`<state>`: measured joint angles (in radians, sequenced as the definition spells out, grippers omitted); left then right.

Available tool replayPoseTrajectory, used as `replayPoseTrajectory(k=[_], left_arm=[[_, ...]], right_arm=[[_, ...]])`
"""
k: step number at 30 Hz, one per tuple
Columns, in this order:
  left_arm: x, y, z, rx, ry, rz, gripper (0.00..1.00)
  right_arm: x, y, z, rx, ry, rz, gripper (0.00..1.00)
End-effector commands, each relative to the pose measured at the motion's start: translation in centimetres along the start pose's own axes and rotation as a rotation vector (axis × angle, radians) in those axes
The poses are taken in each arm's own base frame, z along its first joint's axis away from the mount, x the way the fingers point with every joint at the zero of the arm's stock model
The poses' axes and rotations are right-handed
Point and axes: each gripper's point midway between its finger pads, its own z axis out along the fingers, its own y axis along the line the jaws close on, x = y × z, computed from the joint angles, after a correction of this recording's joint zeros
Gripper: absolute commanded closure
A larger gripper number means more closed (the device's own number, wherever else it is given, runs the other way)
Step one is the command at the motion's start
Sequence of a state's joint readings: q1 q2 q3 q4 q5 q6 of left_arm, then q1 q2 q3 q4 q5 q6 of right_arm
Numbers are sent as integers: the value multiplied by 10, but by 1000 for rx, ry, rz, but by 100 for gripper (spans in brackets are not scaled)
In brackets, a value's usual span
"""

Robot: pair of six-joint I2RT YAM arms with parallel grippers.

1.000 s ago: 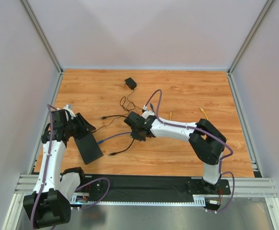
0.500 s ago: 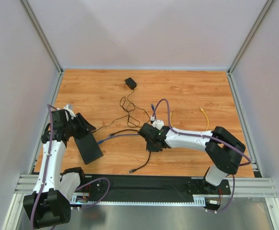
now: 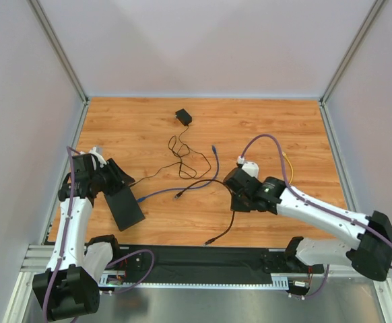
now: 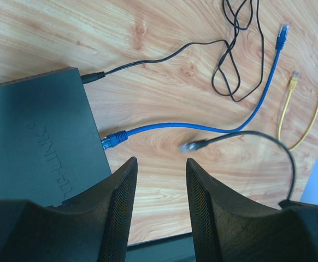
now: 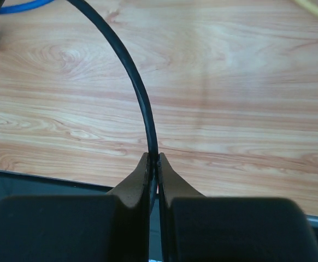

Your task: Pull the plug from the switch port

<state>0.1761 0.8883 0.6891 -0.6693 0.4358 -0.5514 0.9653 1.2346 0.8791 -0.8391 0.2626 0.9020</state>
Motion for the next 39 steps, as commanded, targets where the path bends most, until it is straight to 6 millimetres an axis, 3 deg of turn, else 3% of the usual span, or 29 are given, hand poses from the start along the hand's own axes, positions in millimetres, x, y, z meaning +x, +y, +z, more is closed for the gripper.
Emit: replayPoseTrajectory(k=[1,5,9,11,12,16,20,21,22,25,31,39], left_arm=[[-6,-9,-5,28,-17,28,51],[-6,-10,-5,31,-17,29,51],[-5,-10,-6,32,-15,25,51],[-6,-10,-6,31,-16,26,51],[-5,-9,-6,28,-14,24,51],[-5,-9,-5,28,-15,23,51],[-5,-8,-3,27,-12,23,51],[-5,-8,-3,27,-11,22,51],[-5,-8,-3,28,-9,23,51],[-4,-9,-2,33,2,23,51],[-4,-8,0,33,4,22,51],[-4,-8,0,28,8,19,51]], right_arm=[[-21,-18,-29,8,-59,20,100],[-60,-40,-59,24,-165,82,100],[-104,-79,-74,48,-248,273,100],[-121,-89,-80,29,-305,358,100],[-131,-104,-80,37,-323,465,100],[-151,-129,-67,-46,-360,743,100],[-150,-162,-46,-15,-422,1021,100],[-140,-170,-34,18,-425,1064,100],[-147,-180,-37,3,-487,1157,100],[-137,-198,-22,29,-556,1264,100],[-109,-213,12,117,-517,1367,100],[-90,-209,50,131,-415,1349,99]])
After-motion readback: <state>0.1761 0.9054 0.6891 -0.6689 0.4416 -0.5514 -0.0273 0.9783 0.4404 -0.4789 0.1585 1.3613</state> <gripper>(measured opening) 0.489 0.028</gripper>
